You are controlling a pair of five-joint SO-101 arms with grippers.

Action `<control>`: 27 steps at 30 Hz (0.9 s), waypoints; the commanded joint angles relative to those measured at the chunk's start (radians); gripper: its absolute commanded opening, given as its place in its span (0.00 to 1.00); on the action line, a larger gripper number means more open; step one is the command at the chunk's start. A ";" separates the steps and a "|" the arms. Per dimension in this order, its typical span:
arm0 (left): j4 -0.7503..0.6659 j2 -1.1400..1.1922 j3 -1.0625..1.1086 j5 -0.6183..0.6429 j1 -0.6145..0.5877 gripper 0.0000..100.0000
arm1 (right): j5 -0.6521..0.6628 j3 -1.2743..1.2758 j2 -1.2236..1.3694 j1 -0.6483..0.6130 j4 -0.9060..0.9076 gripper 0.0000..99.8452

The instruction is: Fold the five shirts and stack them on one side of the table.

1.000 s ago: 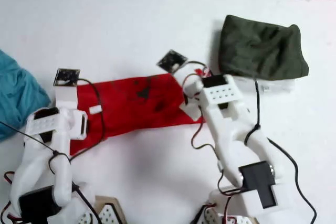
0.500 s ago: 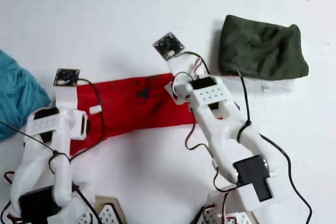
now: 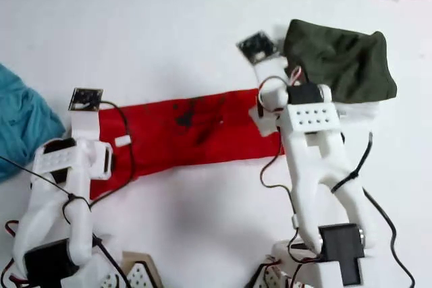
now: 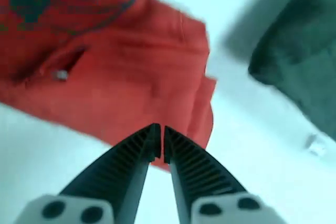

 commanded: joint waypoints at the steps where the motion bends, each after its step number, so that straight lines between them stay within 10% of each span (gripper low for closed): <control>1: -0.025 -0.003 0.002 0.011 -0.006 0.17 | 0.055 0.087 -0.048 0.016 0.012 0.02; 9: -0.025 -0.003 0.002 0.011 -0.008 0.17 | 0.209 0.425 -0.048 0.056 -0.317 0.02; 18: -0.025 -0.003 0.002 0.011 -0.008 0.17 | 0.348 0.399 -0.119 0.185 -0.200 0.02; 27: -0.025 -0.003 0.002 0.011 -0.008 0.17 | 0.095 0.307 -0.328 -0.110 -0.166 0.02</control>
